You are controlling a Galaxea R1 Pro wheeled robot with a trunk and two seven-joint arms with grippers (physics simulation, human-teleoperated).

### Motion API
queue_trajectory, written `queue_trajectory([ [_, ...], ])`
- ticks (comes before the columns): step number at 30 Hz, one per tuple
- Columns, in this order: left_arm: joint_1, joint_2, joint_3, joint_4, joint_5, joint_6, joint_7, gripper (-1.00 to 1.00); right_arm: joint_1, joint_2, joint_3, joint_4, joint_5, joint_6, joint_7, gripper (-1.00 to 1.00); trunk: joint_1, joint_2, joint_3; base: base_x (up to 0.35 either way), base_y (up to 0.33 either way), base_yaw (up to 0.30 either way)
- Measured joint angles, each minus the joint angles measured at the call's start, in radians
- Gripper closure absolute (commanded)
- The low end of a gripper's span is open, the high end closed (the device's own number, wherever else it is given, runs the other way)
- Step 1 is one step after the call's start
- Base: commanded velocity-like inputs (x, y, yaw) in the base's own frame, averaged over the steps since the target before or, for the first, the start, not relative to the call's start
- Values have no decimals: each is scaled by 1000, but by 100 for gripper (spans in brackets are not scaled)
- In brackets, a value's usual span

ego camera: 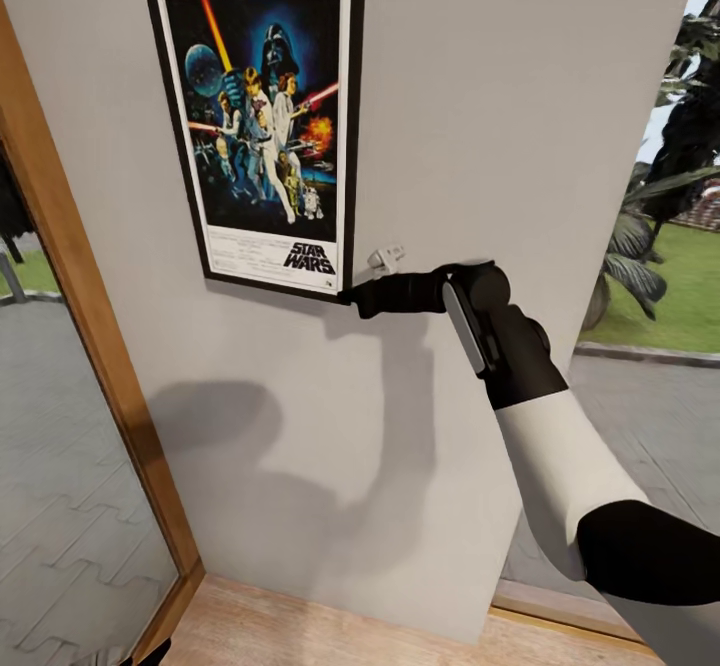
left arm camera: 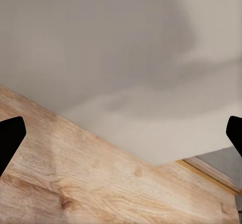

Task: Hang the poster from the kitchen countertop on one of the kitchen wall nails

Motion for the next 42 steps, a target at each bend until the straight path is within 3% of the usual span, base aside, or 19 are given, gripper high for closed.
queue_trajectory([
  [15, 0, 0, 0, 0, 0, 0, 0, -100, 19, -1, -1, 7, 2, -23, 0, 100, 0, 0, 0, 0, 0, 0],
  [28, 0, 1, 0, 0, 0, 0, 0, -100, 34, 0, -2, 146, 1, -144, 0, 100, 0, 0, 0, 0, 0, 0],
  [42, 0, 2, 0, 0, 0, 0, 0, -100, 35, 0, -2, 157, -1, -156, 2, 100, 0, 0, 0, 0, 0, 0],
])
